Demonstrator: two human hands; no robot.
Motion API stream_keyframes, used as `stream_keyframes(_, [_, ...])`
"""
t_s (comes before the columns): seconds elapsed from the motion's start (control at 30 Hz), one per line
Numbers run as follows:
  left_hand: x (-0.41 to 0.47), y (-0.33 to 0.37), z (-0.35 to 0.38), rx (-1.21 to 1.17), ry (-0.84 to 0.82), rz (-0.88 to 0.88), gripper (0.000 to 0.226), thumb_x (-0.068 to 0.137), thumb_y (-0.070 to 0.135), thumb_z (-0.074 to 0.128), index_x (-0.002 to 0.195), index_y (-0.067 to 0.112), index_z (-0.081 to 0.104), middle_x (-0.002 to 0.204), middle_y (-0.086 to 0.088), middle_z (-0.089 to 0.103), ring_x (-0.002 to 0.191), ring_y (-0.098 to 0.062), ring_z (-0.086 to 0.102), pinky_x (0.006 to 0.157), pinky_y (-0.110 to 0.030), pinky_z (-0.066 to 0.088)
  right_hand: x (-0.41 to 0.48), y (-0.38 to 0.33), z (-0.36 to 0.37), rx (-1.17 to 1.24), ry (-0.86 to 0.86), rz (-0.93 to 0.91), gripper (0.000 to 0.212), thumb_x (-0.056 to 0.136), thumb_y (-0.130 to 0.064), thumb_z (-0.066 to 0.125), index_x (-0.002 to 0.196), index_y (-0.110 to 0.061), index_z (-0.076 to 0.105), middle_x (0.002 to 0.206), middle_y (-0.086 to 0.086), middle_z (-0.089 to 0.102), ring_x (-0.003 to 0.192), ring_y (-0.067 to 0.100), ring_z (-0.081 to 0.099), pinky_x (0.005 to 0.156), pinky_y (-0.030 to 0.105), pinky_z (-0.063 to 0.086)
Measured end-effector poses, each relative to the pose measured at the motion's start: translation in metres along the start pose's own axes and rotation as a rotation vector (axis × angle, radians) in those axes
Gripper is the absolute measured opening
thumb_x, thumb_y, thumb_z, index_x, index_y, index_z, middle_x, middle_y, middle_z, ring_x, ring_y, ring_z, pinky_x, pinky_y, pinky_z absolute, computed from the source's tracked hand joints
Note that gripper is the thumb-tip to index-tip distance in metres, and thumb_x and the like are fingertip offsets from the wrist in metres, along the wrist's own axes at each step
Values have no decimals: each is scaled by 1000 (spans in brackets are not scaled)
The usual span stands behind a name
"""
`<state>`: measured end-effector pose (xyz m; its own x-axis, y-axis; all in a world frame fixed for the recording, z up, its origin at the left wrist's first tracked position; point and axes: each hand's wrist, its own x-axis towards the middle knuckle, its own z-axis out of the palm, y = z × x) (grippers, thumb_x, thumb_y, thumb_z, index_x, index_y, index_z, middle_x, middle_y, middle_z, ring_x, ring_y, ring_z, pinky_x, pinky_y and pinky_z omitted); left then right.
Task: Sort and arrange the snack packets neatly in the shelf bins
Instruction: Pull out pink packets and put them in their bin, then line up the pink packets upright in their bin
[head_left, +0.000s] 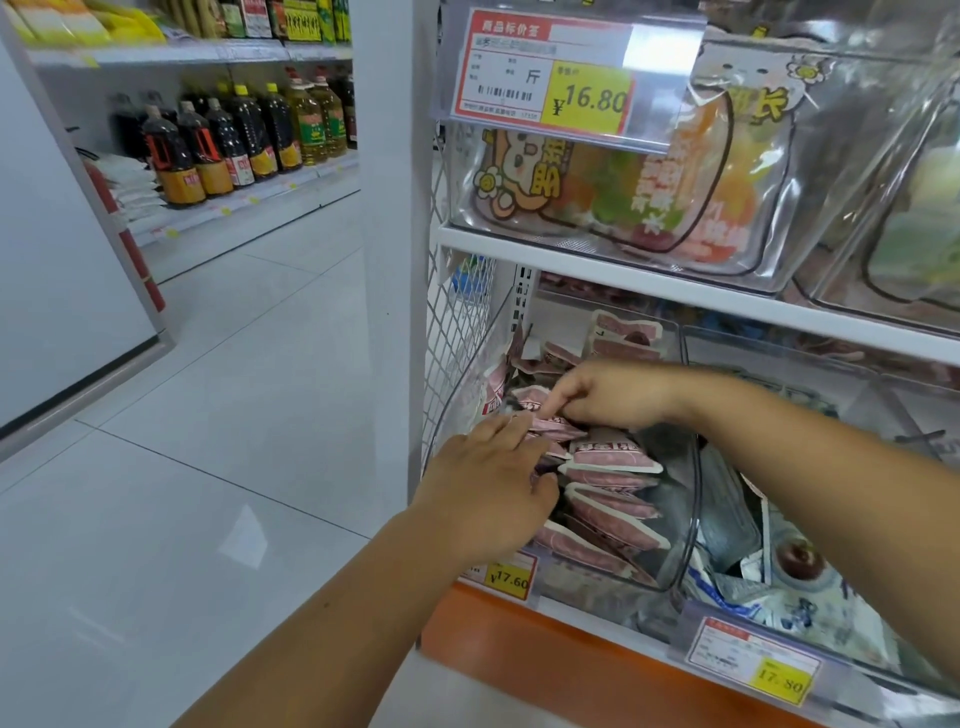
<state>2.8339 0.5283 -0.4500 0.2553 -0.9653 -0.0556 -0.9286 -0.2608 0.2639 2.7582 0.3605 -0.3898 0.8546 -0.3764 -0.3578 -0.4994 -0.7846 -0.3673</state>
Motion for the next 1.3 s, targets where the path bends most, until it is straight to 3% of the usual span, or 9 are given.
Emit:
stream_keyframes(0.1, [1, -1, 0, 6, -12, -2, 54, 100, 46, 21, 152, 30, 18, 162, 7, 6, 148, -12, -1, 118, -40, 13, 16, -13, -7, -12, 305, -89, 28, 91, -15, 59, 111, -32, 66, 104, -13, 62, 83, -4, 55, 65, 11, 39])
stream_keyframes(0.23, [0, -1, 1, -5, 11, 7, 53, 101, 44, 22, 151, 28, 24, 162, 5, 10, 147, -13, 3, 116, -37, 16, 43, -24, 13, -154, 240, -240, 32, 81, -6, 64, 104, -29, 63, 108, -4, 49, 94, 13, 54, 75, 27, 46])
stream_keyframes(0.4, [-1, -2, 2, -38, 36, 19, 51, 101, 41, 25, 149, 28, 31, 161, 4, 14, 147, -13, 9, 117, -35, 16, 42, -18, 18, -247, 320, -280, 17, 80, -9, 65, 79, -20, 52, 83, -5, 52, 76, 14, 49, 62, 31, 38])
stream_keyframes(0.67, [-10, 1, 1, -353, 562, 42, 27, 91, 31, 60, 115, 21, 56, 115, 7, 50, 103, -6, 47, 90, -26, 47, -30, -19, -4, 318, 603, -145, 18, 80, -32, 75, 83, -34, 57, 87, -16, 62, 82, 1, 57, 71, 22, 42])
stream_keyframes(0.8, [-11, 2, -4, -314, 796, 39, 58, 69, 30, 83, 116, 17, 51, 115, 3, 40, 105, -8, 42, 88, -13, 34, -60, -11, 12, 650, 630, -84, 19, 82, -11, 73, 89, -21, 59, 74, -3, 63, 61, 7, 57, 59, 21, 45])
stream_keyframes(0.9, [-10, -2, -7, -222, 679, 103, 85, 65, 37, 85, 137, 25, 42, 137, 1, 40, 124, -14, 38, 104, -30, 35, -71, -12, 27, 1047, 585, -74, 22, 86, 0, 66, 104, -4, 56, 76, 10, 68, 54, 7, 61, 47, 15, 44])
stream_keyframes(1.03, [-19, 1, -18, -320, 577, 175, 53, 90, 25, 64, 138, 30, 44, 120, 8, 59, 101, -6, 51, 84, -27, 46, -79, -14, 36, 1300, 519, -88, 17, 93, -4, 57, 110, -3, 57, 90, 17, 73, 70, 22, 71, 59, 25, 58])
stream_keyframes(1.2, [-24, 3, -28, -669, 205, 89, 28, 100, 41, 43, 127, 49, 47, 111, 23, 62, 95, 11, 57, 77, -7, 43, -97, -8, 33, 682, 551, -147, 47, 89, -1, 60, 122, -35, 58, 122, -12, 58, 92, -9, 61, 77, 9, 48])
stream_keyframes(1.3, [-22, 5, -26, -799, 135, 84, 22, 98, 41, 49, 118, 48, 56, 106, 23, 67, 95, 6, 62, 84, -21, 49, -97, -14, 41, 784, 504, -190, 33, 78, -11, 76, 107, -22, 65, 103, -6, 70, 86, 7, 68, 79, 23, 56])
